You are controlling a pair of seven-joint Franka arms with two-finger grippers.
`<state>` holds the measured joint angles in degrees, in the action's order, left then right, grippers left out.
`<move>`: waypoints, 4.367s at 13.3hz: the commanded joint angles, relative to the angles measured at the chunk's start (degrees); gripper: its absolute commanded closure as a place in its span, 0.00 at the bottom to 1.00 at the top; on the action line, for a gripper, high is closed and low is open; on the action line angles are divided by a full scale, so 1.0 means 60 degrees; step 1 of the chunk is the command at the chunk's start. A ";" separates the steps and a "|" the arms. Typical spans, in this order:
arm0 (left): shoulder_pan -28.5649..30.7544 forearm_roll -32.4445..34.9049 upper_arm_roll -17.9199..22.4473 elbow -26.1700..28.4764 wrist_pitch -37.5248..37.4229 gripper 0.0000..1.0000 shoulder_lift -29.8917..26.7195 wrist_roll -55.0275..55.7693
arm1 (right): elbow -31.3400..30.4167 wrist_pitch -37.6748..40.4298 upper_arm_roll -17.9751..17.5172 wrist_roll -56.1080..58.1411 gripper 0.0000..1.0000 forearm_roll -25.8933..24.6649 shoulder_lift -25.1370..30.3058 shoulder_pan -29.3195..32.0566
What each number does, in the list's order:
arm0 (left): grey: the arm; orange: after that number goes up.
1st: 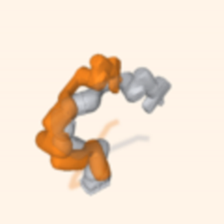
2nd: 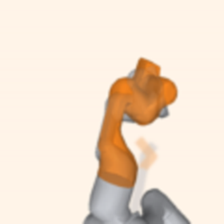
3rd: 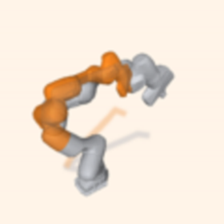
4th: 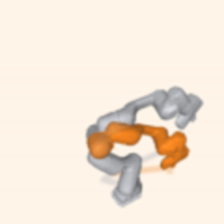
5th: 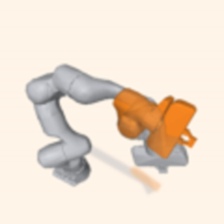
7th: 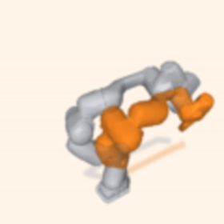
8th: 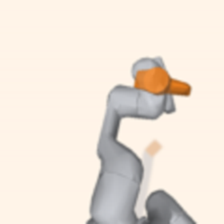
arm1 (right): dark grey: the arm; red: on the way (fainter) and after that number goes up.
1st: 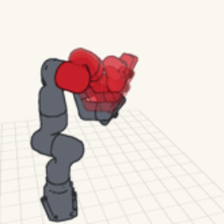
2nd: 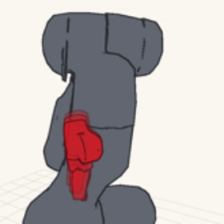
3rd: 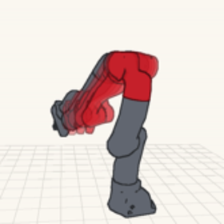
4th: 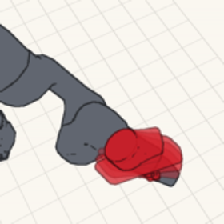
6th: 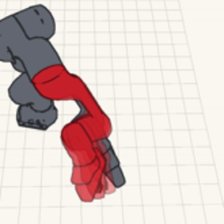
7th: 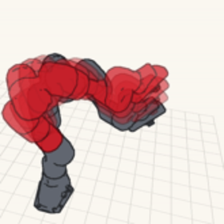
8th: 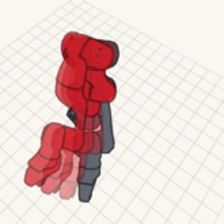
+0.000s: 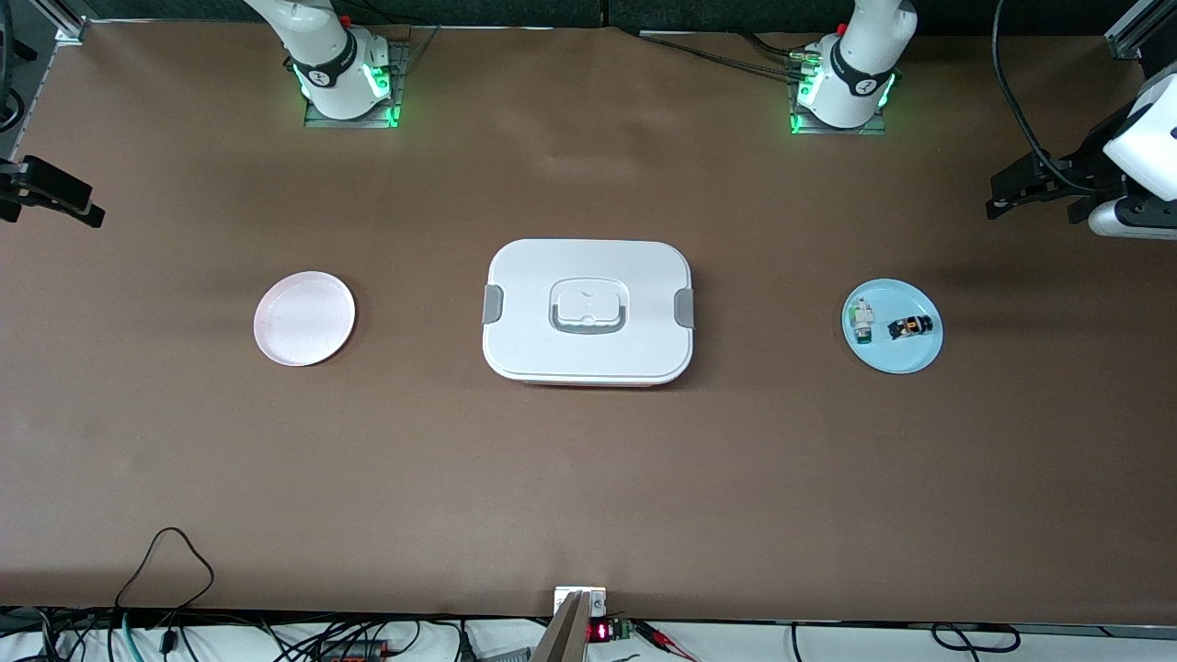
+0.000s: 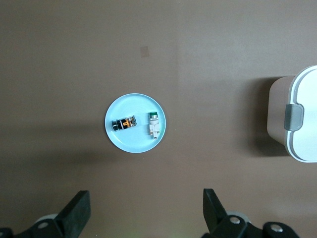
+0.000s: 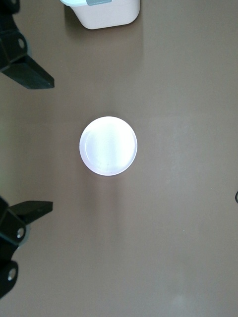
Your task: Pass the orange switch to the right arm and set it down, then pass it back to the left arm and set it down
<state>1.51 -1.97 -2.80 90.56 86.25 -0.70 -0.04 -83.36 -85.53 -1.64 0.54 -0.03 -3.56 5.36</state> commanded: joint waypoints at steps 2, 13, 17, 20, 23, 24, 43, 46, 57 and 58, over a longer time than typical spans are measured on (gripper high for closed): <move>0.0055 -0.0023 -0.0001 0.0038 -0.0020 0.00 -0.0073 -0.0125 | 0.0007 0.0105 -0.0122 0.0130 0.00 0.0137 -0.0036 0.0307; 0.0055 -0.0023 -0.0001 0.0038 -0.0034 0.00 -0.0073 -0.0140 | 0.0022 0.0046 -0.0195 0.0071 0.00 0.0225 -0.0373 0.0087; 0.0113 -0.0023 -0.0001 0.0053 -0.0034 0.00 -0.0059 -0.0154 | 0.0051 0.0090 -0.0180 0.0086 0.00 0.0387 -0.0300 0.0102; 0.0143 -0.0023 -0.0001 0.0053 -0.0034 0.00 -0.0059 -0.0154 | 0.0051 0.0105 -0.0151 0.0130 0.00 0.0372 -0.0256 0.0102; 0.0201 -0.0023 -0.0001 0.0067 -0.0049 0.00 -0.0044 -0.0154 | 0.0051 0.0105 -0.0165 0.0130 0.00 0.0372 -0.0256 0.0102; 0.0245 -0.0023 -0.0001 0.0082 -0.0049 0.00 -0.0044 -0.0169 | 0.0051 0.0105 -0.0165 0.0130 0.00 0.0372 -0.0242 0.0102; 0.1373 0.1192 -0.0221 0.2728 0.2902 0.00 0.2065 -0.1619 | 0.0051 0.0134 -0.0165 0.0144 0.00 0.0372 -0.0241 0.0102; 0.1476 0.1207 -0.0192 0.3976 0.4664 0.00 0.2327 -0.1153 | 0.0051 0.0192 -0.0165 0.0144 0.00 0.0372 -0.0241 0.0102; 0.1798 0.1061 -0.0236 0.5414 0.7610 0.00 0.3060 0.0928 | 0.0051 0.0251 -0.0180 0.0144 0.00 0.0372 -0.0241 0.0087; 0.1813 0.1046 -0.0250 0.5487 0.7902 0.00 0.3120 0.1031 | 0.0051 0.0251 -0.0180 0.0130 0.00 0.0372 -0.0241 0.0087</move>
<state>11.92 4.30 -3.79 123.12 130.91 16.92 4.30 -83.29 -84.86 -2.69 0.71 1.24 -5.48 5.74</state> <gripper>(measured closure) 0.000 0.000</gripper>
